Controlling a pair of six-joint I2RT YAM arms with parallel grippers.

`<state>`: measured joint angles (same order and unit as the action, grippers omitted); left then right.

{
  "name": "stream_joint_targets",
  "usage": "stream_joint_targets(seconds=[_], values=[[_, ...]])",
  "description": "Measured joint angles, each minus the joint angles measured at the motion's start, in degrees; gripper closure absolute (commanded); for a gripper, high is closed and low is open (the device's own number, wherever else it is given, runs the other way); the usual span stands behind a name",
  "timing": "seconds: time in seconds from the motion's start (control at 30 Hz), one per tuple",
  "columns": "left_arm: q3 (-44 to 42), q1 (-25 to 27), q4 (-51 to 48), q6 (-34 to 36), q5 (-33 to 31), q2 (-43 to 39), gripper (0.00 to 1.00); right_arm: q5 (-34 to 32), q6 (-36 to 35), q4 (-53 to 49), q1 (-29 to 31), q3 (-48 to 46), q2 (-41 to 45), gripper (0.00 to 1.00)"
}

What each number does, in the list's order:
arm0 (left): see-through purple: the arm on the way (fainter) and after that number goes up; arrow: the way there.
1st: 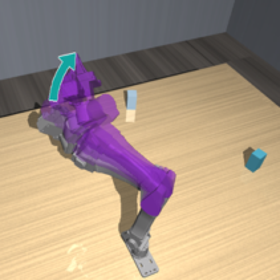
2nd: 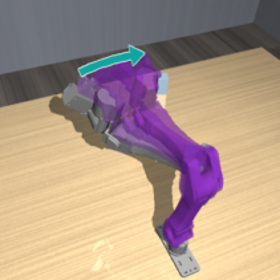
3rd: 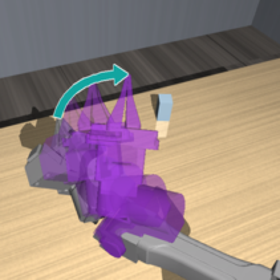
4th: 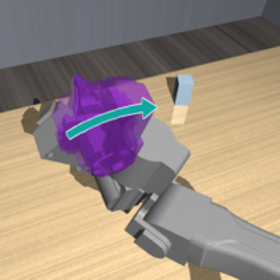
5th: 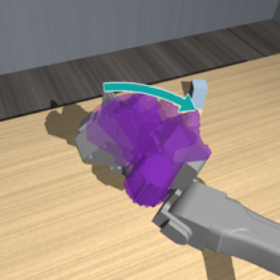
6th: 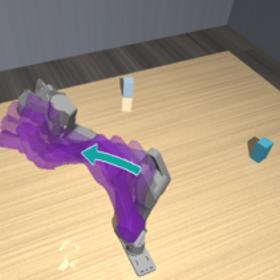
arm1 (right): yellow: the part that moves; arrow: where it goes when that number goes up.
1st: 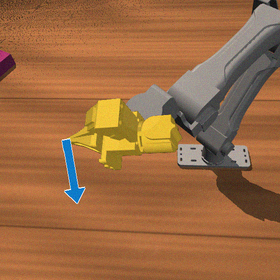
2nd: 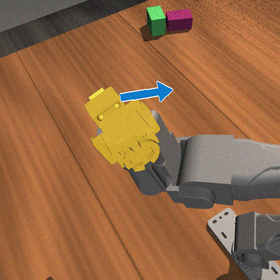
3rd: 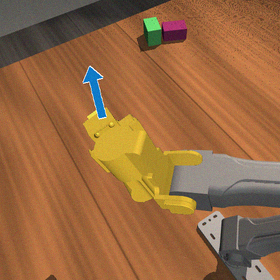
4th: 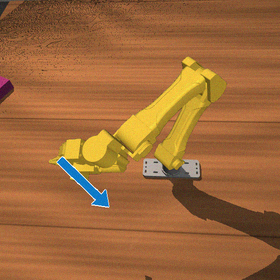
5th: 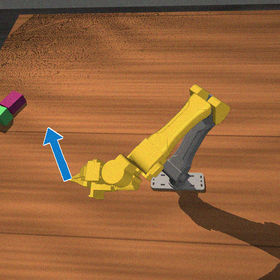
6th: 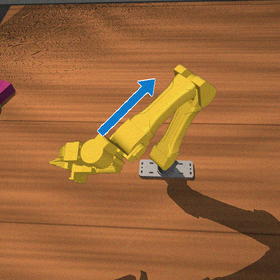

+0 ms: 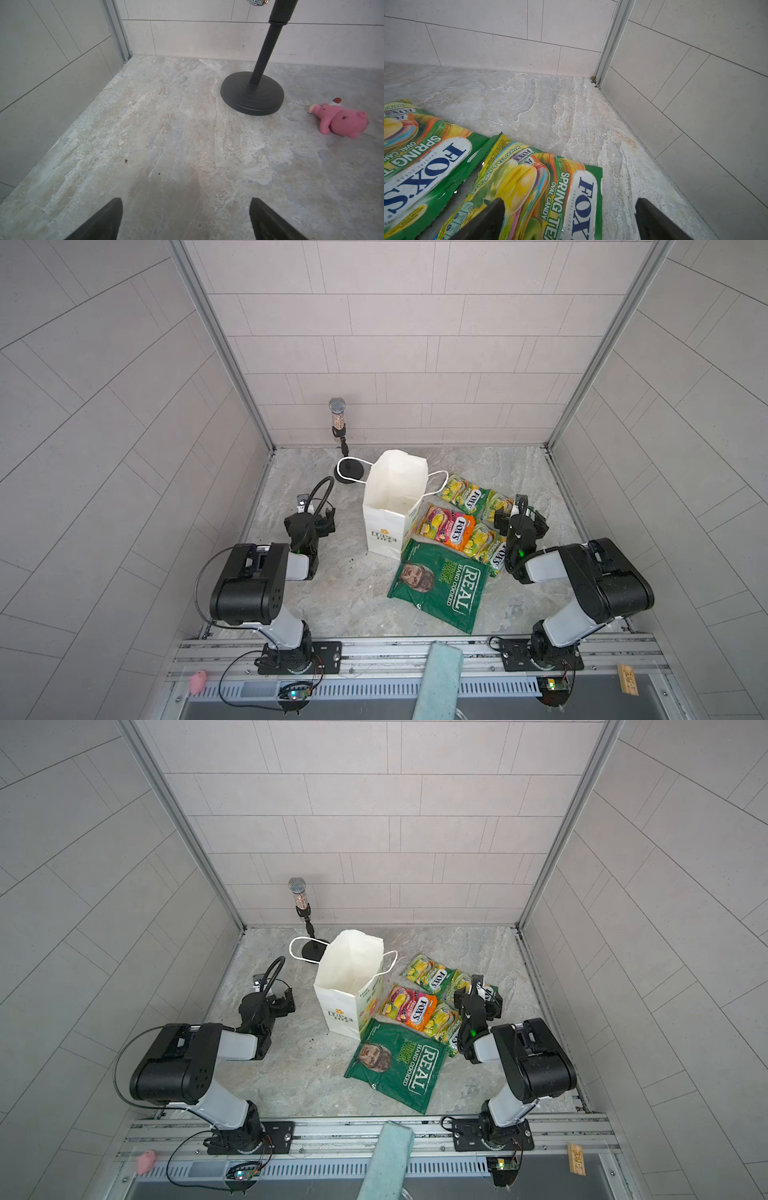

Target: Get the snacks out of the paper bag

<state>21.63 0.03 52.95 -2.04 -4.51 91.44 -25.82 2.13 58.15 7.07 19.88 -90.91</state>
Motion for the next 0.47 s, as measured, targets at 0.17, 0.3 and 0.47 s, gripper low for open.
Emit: stream_joint_targets(seconds=[0.17,0.3,0.47], values=[[0.3,0.0,-0.8,0.5,0.9,0.0,0.00,0.0,0.0,-0.2,0.0,0.0,0.0,0.01],[0.3,0.0,-1.0,0.5,1.4,0.0,0.00,0.0,0.0,-0.2,0.0,0.0,0.0,0.01],[0.3,0.0,-1.0,0.5,1.7,0.0,0.00,0.0,0.0,-0.2,0.0,0.0,0.0,0.01]])
